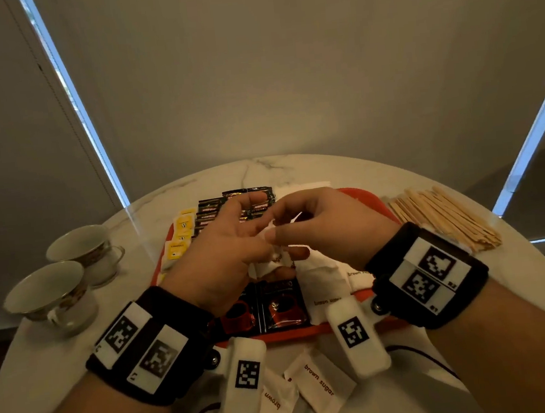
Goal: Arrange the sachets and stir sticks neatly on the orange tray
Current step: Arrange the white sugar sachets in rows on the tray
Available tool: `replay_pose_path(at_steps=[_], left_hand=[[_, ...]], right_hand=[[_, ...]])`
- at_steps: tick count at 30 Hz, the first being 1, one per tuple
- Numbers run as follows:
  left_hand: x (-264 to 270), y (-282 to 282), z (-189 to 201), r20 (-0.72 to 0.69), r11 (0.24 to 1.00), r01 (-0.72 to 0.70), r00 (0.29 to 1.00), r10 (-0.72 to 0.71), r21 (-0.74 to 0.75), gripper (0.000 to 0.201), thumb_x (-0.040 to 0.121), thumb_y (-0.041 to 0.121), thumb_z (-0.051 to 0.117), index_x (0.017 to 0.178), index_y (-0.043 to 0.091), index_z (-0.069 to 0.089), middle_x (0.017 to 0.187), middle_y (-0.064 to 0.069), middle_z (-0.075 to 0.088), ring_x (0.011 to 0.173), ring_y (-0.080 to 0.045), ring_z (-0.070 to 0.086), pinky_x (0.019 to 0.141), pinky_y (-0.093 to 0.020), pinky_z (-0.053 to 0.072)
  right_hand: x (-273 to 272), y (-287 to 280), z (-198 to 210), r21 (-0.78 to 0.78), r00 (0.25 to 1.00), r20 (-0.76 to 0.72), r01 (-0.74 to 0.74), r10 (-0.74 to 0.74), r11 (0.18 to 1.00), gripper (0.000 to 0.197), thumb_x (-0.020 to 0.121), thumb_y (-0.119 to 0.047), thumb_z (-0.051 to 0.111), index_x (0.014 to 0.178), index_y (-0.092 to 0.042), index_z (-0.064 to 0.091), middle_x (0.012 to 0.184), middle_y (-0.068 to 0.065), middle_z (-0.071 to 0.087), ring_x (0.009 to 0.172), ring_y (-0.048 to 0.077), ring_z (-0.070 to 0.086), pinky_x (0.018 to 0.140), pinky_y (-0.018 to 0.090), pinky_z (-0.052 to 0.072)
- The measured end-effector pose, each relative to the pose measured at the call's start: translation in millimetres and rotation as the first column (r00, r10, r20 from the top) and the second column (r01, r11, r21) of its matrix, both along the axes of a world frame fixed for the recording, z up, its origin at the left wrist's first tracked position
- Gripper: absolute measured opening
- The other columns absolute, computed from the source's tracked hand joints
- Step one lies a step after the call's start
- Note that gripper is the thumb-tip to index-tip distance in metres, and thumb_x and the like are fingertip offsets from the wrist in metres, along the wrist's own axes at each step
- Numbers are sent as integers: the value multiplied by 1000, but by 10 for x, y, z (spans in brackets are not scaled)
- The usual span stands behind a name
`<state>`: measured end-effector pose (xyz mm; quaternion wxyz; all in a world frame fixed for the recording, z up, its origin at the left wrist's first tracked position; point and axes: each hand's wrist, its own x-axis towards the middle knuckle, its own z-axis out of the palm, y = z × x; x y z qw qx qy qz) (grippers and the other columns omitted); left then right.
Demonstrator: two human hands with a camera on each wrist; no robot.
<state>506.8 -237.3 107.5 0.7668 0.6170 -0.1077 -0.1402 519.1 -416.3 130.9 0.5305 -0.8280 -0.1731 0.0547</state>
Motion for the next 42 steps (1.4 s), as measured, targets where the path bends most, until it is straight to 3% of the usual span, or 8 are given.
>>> replay_pose_path(at_steps=[10,13,15,24,29,32,35,42], left_hand=[[83,12,-4,80,921,-311,950,301,233,41,92,-13,42,102,13,73,101,-10,77,69,-24,72,43,-25,49],[42,7,29,80,930,-308,951,297,200,14,98,17,64,96,13,77,85,-3,77,58,-16,65,39,-23,37],[33,23,11,133,934,-256,964,229,249,25,88,38,75,99,16,78,82,-4,76,57,-12,61,41,-22,36],[78,23,-20,122,915,-350,936,331,199,10,95,17,71,85,13,71,73,-6,70,52,-10,56,39,-19,34],[78,-24,-48,83,932,-342,939,334,116,19,93,35,71,87,17,75,81,-4,74,51,-9,54,37,-18,33],[57,-1,-53,147,934,-286,955,258,216,36,75,49,80,95,18,79,75,0,70,56,-9,54,43,-20,36],[47,10,-74,166,907,-243,967,195,345,20,81,32,83,95,19,79,62,6,64,53,-6,53,46,-20,38],[95,8,-40,70,924,-345,939,338,164,8,94,8,70,93,14,74,80,-3,73,53,-9,54,36,-16,32]], right_hand=[[126,28,-198,444,977,-208,139,-49,885,4,93,-11,70,95,-8,68,84,6,72,77,17,69,66,28,56],[97,35,-226,496,976,-220,105,8,862,6,93,-13,69,96,-9,67,88,8,72,80,21,71,71,32,58],[87,37,-244,504,975,-219,83,34,860,11,94,-17,67,100,-7,67,90,10,72,80,21,70,72,34,59],[75,-21,-275,452,971,-222,26,84,892,32,70,-22,79,99,-10,72,95,11,77,84,22,73,72,34,59],[71,-61,-273,445,968,-239,39,77,895,24,65,-12,80,87,-11,70,94,14,76,87,28,73,79,42,61],[72,-84,-257,505,969,-240,79,52,860,31,69,-12,80,95,-3,65,96,15,73,85,24,73,69,34,61],[77,-87,-238,552,961,-276,141,20,822,27,75,-16,77,95,-8,61,88,8,74,77,17,71,64,28,57],[100,-84,-239,482,959,-274,202,-72,853,4,92,-4,66,88,-3,66,76,4,72,69,15,67,70,32,57]])
